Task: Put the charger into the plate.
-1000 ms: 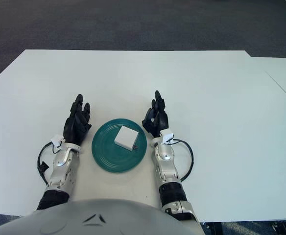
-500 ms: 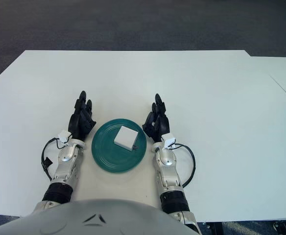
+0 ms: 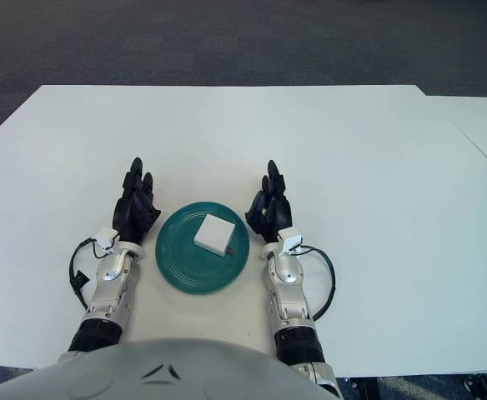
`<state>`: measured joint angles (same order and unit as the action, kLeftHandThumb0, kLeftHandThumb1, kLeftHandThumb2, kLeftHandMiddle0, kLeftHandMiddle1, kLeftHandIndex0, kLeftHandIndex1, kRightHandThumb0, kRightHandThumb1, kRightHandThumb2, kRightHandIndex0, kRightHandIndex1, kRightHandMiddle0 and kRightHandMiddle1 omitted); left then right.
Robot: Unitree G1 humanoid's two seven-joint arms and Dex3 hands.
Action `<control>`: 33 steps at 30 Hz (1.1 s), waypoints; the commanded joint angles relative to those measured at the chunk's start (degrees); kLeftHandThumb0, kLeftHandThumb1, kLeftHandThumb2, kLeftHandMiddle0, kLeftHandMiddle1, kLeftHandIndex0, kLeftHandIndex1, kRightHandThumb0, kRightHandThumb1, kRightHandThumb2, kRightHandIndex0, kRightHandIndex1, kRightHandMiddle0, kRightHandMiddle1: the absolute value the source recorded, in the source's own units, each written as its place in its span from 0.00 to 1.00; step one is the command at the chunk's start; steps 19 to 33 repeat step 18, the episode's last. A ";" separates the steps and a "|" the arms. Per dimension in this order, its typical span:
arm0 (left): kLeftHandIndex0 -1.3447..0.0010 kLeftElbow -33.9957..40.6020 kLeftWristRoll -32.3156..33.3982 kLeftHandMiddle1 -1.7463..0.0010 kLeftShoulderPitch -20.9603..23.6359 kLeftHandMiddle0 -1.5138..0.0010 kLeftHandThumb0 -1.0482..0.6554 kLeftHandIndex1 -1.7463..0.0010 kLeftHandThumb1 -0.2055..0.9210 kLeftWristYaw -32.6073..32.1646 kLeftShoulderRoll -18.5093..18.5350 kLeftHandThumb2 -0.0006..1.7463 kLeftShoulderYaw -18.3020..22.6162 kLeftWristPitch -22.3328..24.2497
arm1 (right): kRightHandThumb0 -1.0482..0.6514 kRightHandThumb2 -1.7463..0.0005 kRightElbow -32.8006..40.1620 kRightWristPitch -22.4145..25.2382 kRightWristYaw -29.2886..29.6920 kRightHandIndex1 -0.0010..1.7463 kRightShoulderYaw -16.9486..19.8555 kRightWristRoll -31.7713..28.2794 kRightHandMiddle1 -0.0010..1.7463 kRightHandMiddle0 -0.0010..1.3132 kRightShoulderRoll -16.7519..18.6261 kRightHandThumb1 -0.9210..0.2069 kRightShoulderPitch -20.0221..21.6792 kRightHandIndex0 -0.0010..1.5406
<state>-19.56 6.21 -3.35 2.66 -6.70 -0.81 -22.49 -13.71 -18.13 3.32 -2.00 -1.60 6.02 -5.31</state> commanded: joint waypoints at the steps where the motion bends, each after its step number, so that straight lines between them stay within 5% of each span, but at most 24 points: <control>1: 1.00 -2.25 -0.50 1.00 -3.87 1.00 0.00 1.00 1.00 -1.08 -2.93 0.58 -0.90 -0.38 | 0.13 0.45 -2.36 4.77 0.62 0.01 1.78 -1.01 0.04 0.02 -0.41 0.00 -3.70 0.01; 10: 1.00 3.00 1.34 1.00 -7.46 1.00 0.00 1.00 1.00 1.34 -1.65 0.57 -2.47 -0.04 | 0.13 0.46 -1.56 4.79 -0.35 0.01 3.43 -2.89 0.07 0.06 0.13 0.00 -3.69 0.05; 18: 1.00 6.39 2.24 1.00 -9.29 1.00 0.00 1.00 1.00 1.03 -2.29 0.54 -3.49 1.40 | 0.12 0.48 -2.85 4.45 -1.78 0.00 4.69 -4.35 0.22 0.01 -0.44 0.00 -2.76 0.09; 33: 1.00 6.39 2.24 1.00 -9.29 1.00 0.00 1.00 1.00 1.03 -2.29 0.54 -3.49 1.40 | 0.12 0.48 -2.85 4.45 -1.78 0.00 4.69 -4.35 0.22 0.01 -0.44 0.00 -2.76 0.09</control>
